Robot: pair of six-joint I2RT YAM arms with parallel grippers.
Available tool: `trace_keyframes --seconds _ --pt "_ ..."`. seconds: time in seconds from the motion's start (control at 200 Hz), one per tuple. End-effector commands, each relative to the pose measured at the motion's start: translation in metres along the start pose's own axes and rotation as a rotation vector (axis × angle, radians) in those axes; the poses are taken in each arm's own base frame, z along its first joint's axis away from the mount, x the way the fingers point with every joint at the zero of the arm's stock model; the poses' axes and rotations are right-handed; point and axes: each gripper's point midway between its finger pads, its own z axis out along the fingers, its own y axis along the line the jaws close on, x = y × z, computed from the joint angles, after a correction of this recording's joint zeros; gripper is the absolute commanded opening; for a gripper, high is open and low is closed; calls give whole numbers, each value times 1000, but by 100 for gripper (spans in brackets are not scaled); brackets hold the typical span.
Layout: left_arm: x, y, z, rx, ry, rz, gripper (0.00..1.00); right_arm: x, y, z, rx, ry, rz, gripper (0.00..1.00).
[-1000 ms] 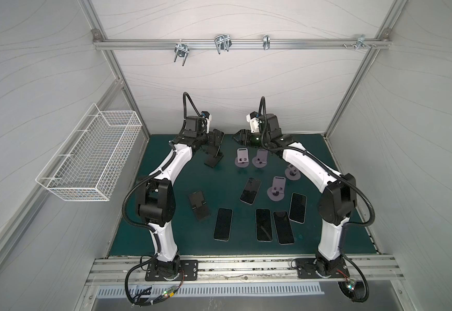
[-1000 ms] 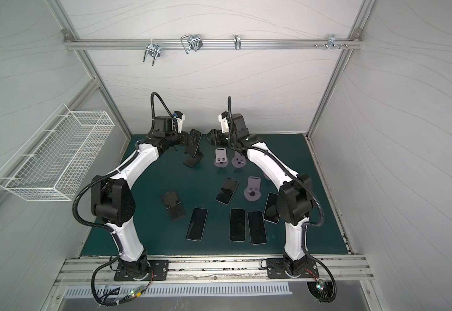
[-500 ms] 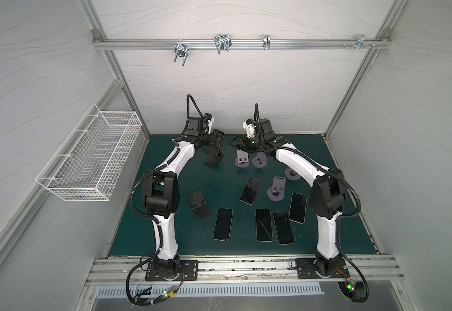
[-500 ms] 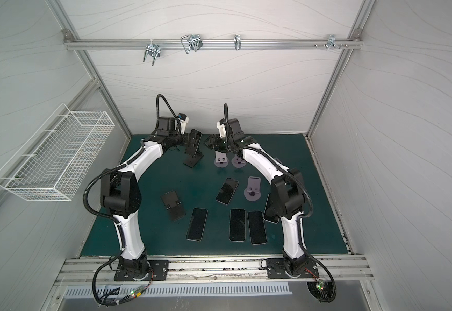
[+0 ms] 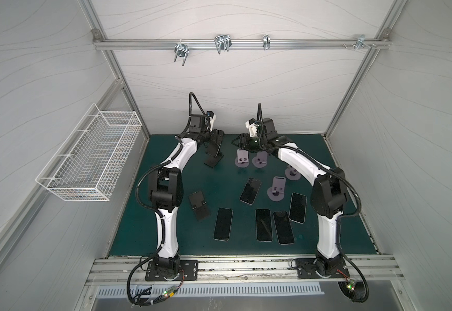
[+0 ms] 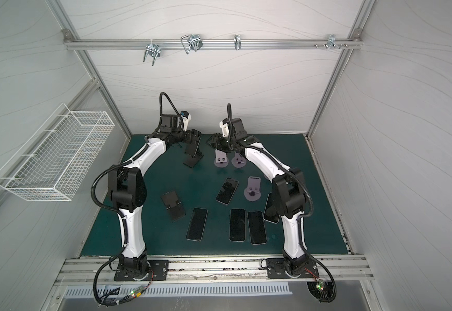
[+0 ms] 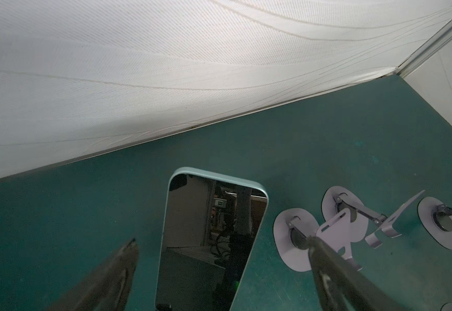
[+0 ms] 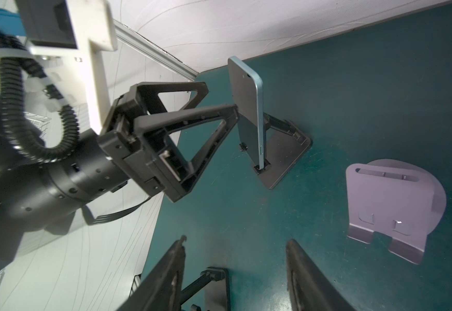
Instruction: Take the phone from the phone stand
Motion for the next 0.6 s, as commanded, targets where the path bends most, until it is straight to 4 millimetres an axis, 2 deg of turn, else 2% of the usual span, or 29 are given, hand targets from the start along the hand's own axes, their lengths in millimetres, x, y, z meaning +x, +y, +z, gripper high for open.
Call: trace_keyframes --seconds 0.0,0.18,0.595 --pt "-9 3 4 3 -21 32 99 -7 13 -14 -50 -21 19 59" --pt "-3 6 9 -2 -12 43 99 -7 3 -15 -39 -20 38 58" --pt "-2 8 21 5 -22 43 99 -8 -5 -16 -34 -17 59 58"
